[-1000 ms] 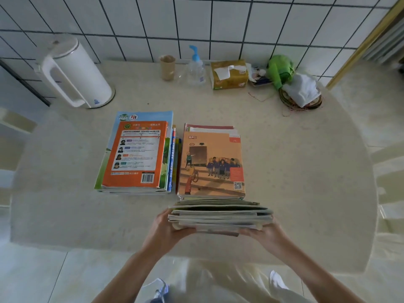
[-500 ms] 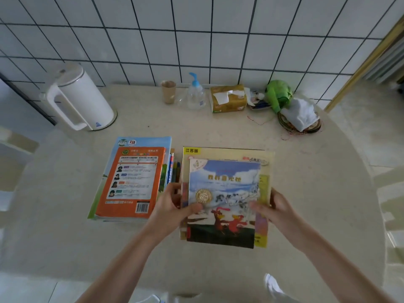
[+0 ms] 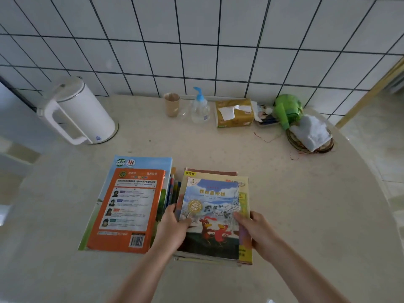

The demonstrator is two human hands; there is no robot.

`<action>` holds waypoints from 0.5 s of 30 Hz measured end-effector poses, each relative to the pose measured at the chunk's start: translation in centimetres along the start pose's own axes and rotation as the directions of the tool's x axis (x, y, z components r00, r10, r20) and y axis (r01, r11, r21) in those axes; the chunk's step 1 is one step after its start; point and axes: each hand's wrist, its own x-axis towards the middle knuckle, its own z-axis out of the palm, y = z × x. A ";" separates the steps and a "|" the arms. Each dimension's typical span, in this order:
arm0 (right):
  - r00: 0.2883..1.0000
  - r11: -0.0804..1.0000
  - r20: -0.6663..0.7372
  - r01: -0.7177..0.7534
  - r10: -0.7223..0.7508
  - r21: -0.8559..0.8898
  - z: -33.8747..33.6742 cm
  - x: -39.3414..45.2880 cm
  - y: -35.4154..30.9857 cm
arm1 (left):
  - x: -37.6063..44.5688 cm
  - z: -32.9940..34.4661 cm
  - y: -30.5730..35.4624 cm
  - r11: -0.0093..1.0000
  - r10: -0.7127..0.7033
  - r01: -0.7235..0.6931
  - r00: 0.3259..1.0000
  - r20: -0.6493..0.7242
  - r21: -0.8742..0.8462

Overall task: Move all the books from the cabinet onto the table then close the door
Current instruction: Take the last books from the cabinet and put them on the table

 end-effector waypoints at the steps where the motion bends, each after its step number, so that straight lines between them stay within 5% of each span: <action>1: 1.000 1.000 -0.007 -0.011 0.011 -0.008 0.1 0.1 -0.2 | 0.0 -0.1 0.0 1.000 -0.015 0.015 1.000 0.007 0.012; 15: 0.990 0.951 -0.111 0.044 -0.081 -0.306 1.0 -0.6 -0.1 | -0.1 0.4 0.0 0.986 0.024 -0.024 1.000 0.000 0.163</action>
